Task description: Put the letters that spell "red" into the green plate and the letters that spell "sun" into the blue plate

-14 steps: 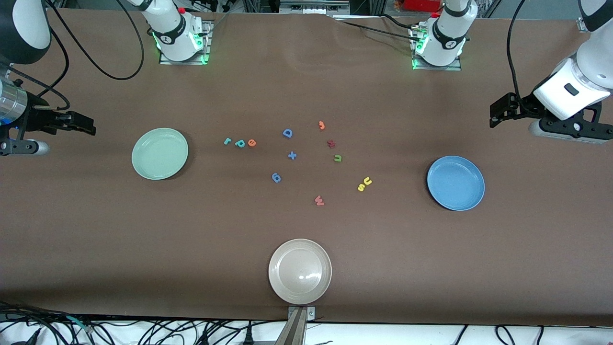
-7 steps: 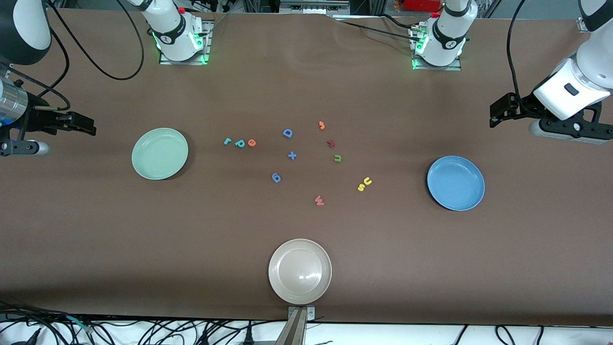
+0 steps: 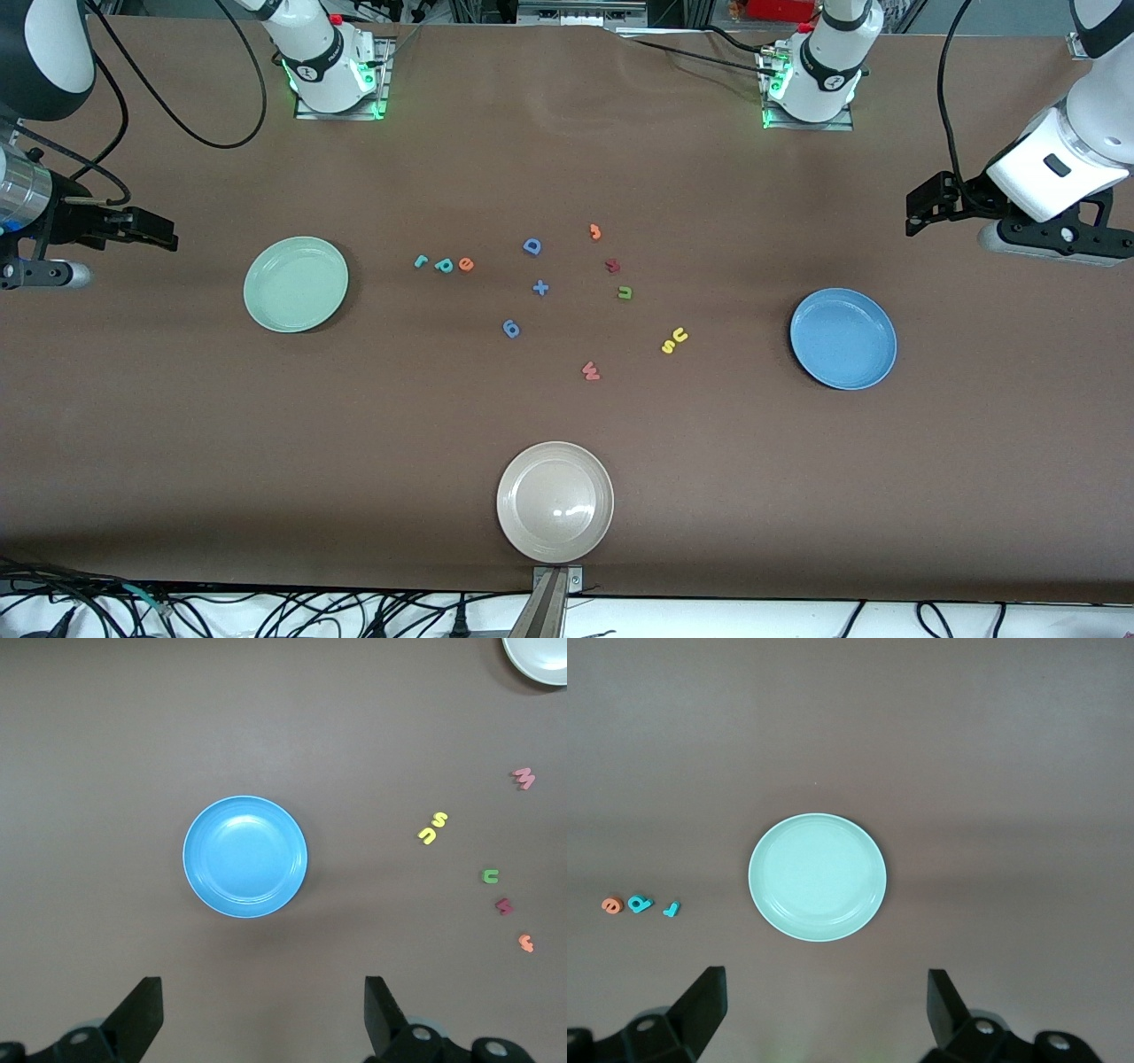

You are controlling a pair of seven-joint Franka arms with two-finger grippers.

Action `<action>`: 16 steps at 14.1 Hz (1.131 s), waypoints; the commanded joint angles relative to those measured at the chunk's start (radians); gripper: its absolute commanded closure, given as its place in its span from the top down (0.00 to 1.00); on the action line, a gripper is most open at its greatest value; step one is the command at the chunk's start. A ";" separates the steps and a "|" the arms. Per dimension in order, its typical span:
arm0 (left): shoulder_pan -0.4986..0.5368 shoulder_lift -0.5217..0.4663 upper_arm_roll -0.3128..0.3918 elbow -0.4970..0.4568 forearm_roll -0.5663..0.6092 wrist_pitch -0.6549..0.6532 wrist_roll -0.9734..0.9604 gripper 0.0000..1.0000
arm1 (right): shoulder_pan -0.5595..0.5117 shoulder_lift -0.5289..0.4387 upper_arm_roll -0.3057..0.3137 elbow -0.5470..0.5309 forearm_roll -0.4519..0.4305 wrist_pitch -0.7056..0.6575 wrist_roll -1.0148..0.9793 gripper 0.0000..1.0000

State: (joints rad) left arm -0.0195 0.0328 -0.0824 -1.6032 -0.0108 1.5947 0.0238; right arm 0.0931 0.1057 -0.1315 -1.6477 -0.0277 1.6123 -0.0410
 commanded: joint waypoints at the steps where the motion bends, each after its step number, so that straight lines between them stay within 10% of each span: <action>1: -0.005 0.002 0.001 0.022 0.011 -0.013 0.015 1.00 | -0.004 0.008 0.000 0.022 0.014 -0.009 -0.008 1.00; 16: -0.005 0.004 0.001 0.022 0.011 -0.013 0.015 1.00 | -0.004 0.006 0.000 0.020 0.014 -0.011 0.004 1.00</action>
State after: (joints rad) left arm -0.0198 0.0328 -0.0825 -1.6032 -0.0108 1.5947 0.0238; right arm 0.0927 0.1072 -0.1319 -1.6476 -0.0277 1.6123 -0.0410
